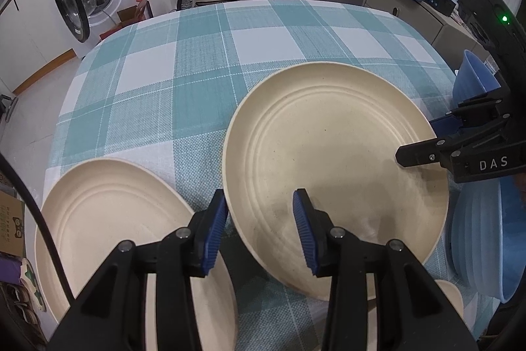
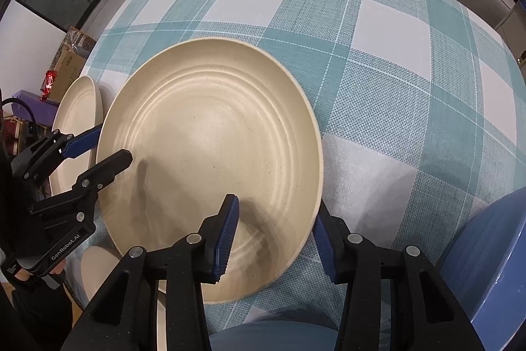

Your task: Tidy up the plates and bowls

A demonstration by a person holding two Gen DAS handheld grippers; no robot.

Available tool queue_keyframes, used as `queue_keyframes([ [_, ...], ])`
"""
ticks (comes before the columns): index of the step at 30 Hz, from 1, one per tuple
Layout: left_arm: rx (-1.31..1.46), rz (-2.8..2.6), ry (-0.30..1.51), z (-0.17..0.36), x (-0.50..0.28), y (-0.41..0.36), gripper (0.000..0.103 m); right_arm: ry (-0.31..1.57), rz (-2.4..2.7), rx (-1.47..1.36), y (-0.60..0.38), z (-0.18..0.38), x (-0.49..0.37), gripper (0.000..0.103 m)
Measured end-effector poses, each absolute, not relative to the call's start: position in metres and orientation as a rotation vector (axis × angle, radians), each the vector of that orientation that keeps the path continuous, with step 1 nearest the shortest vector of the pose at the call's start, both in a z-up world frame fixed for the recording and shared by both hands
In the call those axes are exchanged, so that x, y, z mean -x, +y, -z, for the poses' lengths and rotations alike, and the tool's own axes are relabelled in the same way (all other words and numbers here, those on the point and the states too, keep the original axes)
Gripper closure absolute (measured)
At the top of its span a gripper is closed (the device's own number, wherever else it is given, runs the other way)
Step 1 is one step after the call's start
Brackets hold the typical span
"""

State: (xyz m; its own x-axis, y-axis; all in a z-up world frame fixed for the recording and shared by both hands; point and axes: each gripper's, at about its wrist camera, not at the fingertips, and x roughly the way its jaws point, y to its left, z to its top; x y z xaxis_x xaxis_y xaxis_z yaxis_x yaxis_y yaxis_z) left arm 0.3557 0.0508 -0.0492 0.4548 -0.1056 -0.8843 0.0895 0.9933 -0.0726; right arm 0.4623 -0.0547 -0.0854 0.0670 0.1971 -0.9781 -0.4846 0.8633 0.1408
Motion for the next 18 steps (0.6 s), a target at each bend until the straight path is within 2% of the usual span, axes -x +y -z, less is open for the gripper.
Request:
queue_keyframes([
  [5,0.019,0.119,1.088,0.049,-0.356,0.05,0.065,1.403,-0.5,0.209,-0.062,0.081,-0.467,0.065],
  [18,0.042,0.111,1.074,0.04,-0.356,0.055,0.066,1.402,-0.511,0.139,-0.07,0.076,-0.469,0.071],
])
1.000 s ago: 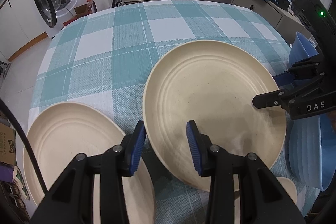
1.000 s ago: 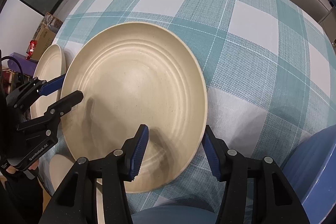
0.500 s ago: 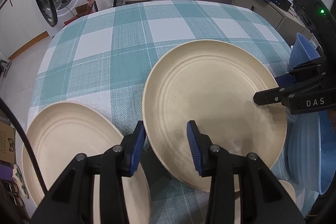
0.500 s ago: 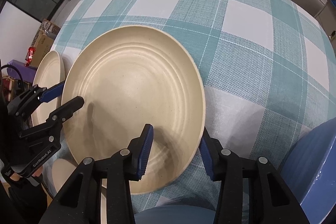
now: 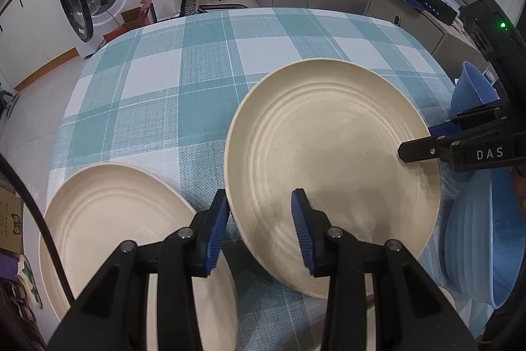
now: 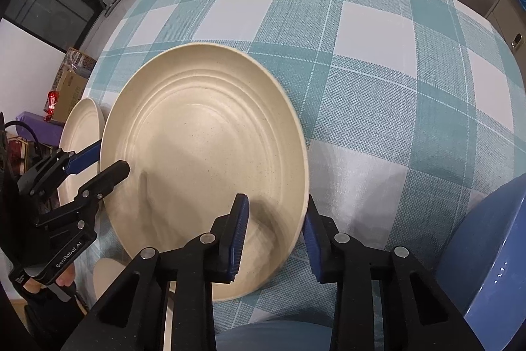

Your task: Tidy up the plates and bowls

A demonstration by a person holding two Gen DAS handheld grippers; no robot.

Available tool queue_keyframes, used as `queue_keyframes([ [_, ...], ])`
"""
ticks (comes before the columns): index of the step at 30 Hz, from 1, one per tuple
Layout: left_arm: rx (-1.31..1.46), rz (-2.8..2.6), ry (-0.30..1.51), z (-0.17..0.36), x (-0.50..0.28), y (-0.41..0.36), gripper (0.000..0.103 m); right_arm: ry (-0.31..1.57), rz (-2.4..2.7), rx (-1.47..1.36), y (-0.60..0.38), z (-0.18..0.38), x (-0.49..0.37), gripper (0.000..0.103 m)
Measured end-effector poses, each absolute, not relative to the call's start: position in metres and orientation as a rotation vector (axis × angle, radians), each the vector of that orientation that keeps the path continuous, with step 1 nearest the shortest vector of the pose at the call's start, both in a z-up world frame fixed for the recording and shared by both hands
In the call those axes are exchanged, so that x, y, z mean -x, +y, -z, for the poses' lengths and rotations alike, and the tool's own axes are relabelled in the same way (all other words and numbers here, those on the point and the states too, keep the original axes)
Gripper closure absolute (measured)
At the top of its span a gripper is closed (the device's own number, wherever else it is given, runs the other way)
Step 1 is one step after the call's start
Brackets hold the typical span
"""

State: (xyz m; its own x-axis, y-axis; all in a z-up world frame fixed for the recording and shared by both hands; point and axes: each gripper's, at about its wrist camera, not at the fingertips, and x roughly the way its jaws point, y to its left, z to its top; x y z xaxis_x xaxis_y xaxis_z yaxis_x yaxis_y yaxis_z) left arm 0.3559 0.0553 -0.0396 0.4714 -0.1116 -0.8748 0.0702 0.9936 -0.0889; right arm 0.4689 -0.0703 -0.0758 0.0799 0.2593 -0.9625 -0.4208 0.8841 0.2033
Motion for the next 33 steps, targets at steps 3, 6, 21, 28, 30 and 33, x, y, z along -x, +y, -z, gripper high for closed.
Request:
queue_keyframes([
  [3,0.05,0.113,1.07,0.037,-0.355,0.056,0.066,1.406,-0.504,0.112,-0.073,0.073,-0.47,0.071],
  [6,0.049,0.11,1.065,0.036,-0.355,0.057,0.066,1.408,-0.505,0.123,-0.071,0.072,-0.468,0.071],
  [21,0.045,0.114,1.09,0.049,-0.361,0.052,0.065,1.435,-0.472,0.162,-0.06,0.087,-0.472,0.071],
  [28,0.03,0.121,1.101,0.05,-0.354,0.049,0.062,1.449,-0.48,0.173,-0.059,0.088,-0.47,0.071],
  [30,0.024,0.12,1.106,0.05,-0.353,0.047,0.061,1.451,-0.477,0.175,-0.058,0.089,-0.47,0.071],
  [33,0.019,0.124,1.107,0.05,-0.352,0.044,0.057,1.455,-0.479,0.182,-0.057,0.089,-0.47,0.071],
])
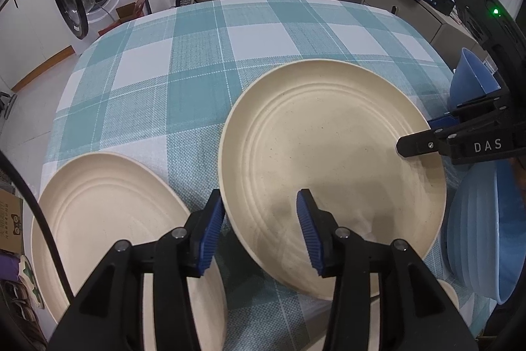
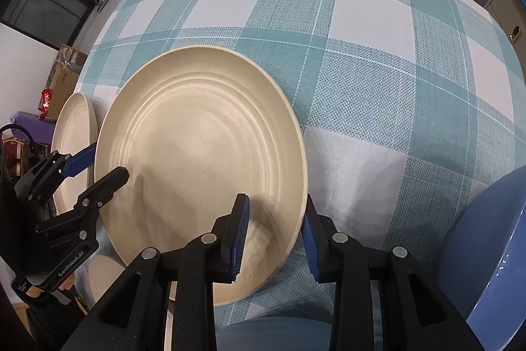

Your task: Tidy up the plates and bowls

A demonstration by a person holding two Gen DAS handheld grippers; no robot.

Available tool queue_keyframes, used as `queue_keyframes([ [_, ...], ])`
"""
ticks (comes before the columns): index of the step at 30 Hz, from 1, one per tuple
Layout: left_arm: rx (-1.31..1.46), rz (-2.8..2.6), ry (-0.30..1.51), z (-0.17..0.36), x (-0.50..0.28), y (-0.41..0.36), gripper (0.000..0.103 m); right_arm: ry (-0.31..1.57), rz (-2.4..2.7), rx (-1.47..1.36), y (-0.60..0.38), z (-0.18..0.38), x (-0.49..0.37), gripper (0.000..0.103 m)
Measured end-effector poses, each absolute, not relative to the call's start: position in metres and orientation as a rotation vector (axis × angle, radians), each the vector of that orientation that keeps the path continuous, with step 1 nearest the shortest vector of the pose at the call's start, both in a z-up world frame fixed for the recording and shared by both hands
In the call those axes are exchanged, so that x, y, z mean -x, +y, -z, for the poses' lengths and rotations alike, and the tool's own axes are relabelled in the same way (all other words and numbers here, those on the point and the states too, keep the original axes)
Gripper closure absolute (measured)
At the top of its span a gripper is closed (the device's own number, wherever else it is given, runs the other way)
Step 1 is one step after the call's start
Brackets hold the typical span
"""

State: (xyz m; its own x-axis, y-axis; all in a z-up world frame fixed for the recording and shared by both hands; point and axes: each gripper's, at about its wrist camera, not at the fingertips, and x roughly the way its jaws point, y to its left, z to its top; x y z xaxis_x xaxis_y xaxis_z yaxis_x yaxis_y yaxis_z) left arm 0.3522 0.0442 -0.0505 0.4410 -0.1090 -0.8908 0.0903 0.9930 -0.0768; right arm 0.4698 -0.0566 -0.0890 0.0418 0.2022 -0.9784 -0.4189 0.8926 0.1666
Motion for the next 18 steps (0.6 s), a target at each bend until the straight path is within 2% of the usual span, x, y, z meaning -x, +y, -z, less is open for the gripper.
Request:
queue_keyframes([
  [18,0.049,0.15,1.136,0.0559,-0.3556,0.0398,0.055,1.441,-0.461,0.169,-0.0627,0.089,-0.4709,0.071],
])
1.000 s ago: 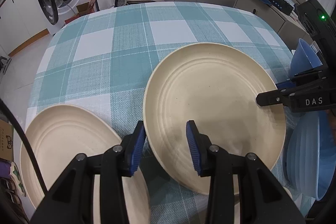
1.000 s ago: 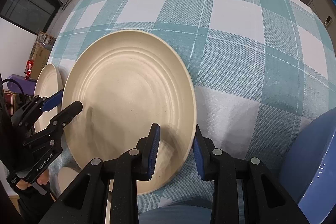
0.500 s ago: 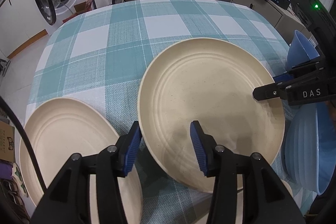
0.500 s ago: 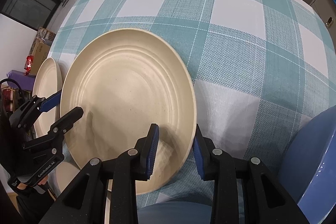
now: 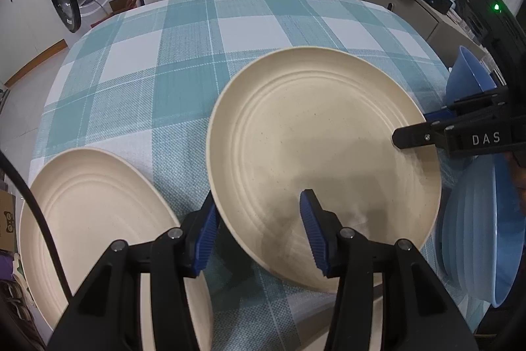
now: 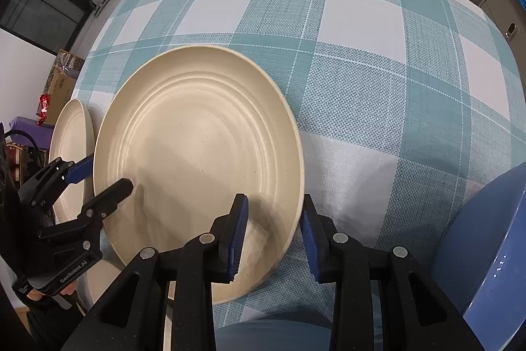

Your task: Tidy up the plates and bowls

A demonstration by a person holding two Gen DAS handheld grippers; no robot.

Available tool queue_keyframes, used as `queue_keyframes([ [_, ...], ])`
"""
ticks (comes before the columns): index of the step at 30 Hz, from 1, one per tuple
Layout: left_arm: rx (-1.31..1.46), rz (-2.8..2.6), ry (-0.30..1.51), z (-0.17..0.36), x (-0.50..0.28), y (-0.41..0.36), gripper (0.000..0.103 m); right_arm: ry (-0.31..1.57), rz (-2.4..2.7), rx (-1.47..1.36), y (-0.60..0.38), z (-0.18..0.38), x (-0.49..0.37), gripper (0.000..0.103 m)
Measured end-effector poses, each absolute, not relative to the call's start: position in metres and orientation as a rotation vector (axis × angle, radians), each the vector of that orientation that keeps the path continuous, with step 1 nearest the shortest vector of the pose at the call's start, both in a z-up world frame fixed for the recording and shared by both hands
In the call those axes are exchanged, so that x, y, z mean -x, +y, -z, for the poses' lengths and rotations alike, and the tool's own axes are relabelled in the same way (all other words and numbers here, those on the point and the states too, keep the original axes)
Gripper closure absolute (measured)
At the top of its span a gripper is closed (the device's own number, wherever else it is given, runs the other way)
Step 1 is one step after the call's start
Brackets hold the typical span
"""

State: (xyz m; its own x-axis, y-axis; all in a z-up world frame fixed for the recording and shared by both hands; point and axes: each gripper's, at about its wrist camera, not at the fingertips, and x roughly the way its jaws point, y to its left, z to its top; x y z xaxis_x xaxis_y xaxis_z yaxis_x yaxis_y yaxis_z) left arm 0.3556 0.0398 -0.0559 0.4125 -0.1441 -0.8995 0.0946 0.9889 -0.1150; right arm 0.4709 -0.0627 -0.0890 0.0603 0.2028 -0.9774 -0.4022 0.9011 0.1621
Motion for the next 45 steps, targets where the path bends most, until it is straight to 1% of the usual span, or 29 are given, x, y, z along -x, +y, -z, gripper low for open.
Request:
queue_keyframes([
  [3,0.064,0.143,1.132,0.054,-0.356,0.041,0.057,1.439,-0.456,0.178,-0.061,0.089,-0.47,0.07],
  [4,0.067,0.14,1.129,0.053,-0.356,0.042,0.06,1.437,-0.454,0.173,-0.062,0.089,-0.47,0.07],
  [8,0.067,0.137,1.114,0.047,-0.354,0.046,0.064,1.425,-0.46,0.164,-0.06,0.085,-0.47,0.071],
  [26,0.052,0.105,1.008,0.023,-0.339,0.054,0.064,1.319,-0.489,0.197,-0.06,0.049,-0.449,0.071],
  [38,0.022,0.072,0.934,-0.006,-0.313,0.059,0.064,1.228,-0.513,0.216,-0.058,0.011,-0.414,0.071],
  [45,0.006,0.051,0.9,-0.018,-0.294,0.06,0.064,1.196,-0.533,0.223,-0.055,-0.002,-0.393,0.071],
])
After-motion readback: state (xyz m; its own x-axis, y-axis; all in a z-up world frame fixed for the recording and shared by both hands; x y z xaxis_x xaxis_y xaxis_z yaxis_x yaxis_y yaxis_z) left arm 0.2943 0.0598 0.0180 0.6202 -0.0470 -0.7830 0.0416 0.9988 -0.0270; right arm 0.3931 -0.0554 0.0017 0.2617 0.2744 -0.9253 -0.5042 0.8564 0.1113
